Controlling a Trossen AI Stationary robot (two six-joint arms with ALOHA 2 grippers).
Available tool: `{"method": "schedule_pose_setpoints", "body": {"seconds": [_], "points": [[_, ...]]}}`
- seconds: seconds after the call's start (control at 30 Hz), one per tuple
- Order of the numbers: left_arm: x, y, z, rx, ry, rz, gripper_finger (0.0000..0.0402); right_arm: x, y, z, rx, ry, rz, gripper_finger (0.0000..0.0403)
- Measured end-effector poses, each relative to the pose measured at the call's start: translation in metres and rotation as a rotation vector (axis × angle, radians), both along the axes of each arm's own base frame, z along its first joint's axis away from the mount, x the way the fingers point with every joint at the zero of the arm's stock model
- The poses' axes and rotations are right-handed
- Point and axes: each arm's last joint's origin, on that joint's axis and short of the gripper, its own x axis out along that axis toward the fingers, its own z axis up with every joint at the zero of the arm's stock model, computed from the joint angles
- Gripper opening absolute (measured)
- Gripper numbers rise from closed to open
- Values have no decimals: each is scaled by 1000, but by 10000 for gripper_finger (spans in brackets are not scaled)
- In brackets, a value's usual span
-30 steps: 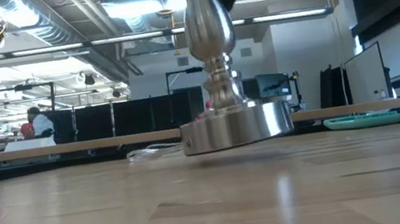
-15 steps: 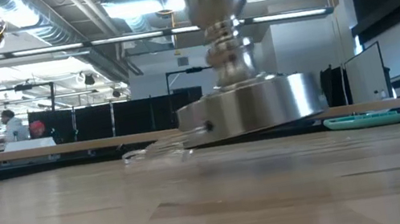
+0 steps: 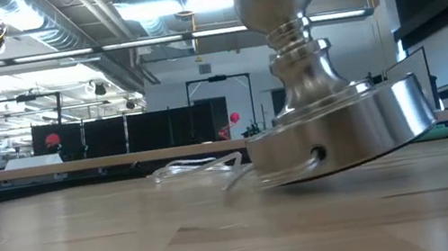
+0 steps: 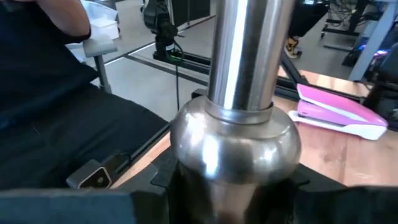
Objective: Screw lightbulb
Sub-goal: Insert the white lightbulb on the silver lamp
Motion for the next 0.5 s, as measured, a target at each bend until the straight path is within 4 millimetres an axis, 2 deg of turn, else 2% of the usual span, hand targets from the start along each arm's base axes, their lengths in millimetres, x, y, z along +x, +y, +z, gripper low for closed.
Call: {"method": "schedule_pose_setpoints", "body": {"seconds": [0.17,0.27,0.37,0.5], "points": [[0,0,0,-31,16,11,142,1,-1,0,-32,-18,-46,141],[0,0,-7,-48,76,19,193,2,-1,7,-25,-96,-62,141],[-2,-1,-2,-62,62,31,239,3,-1,15,-6,-182,-93,141],[-1,-1,-3,-58,74,49,265,4,-2,16,-9,-177,-121,141]]}}
